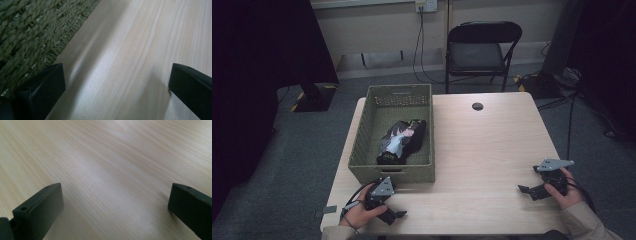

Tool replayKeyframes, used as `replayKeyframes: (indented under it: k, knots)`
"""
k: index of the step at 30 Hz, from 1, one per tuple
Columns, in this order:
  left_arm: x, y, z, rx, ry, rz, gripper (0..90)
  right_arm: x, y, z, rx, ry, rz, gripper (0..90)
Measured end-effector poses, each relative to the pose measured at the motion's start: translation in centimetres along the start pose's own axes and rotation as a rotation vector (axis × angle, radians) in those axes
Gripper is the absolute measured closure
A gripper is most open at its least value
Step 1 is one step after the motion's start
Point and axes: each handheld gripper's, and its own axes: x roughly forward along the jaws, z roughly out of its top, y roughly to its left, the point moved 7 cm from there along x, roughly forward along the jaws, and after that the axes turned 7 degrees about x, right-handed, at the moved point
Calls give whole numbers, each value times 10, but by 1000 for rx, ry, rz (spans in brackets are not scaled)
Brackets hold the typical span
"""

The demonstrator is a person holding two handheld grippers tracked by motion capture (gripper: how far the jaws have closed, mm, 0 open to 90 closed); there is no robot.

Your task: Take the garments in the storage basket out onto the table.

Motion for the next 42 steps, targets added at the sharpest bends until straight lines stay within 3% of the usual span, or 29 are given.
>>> replayKeyframes:
  k: [7,11,19,28,42]
  knots:
    - [-1,-2,2,-2,57,-9,1,0,0,0,0,0,0,0]
    - [-2,-5,6,-7,58,-25,31,0,0,0,0,0,0,0]
    - [-19,-9,30,3,-5,-9,28,0,0,0,-1,0,0,0]
    - [-40,-3,59,-96,-122,-18,21,0,0,0,-1,0,0,0]
    - [-65,6,87,-124,-152,-24,35,0,0,0,0,0,0,0]
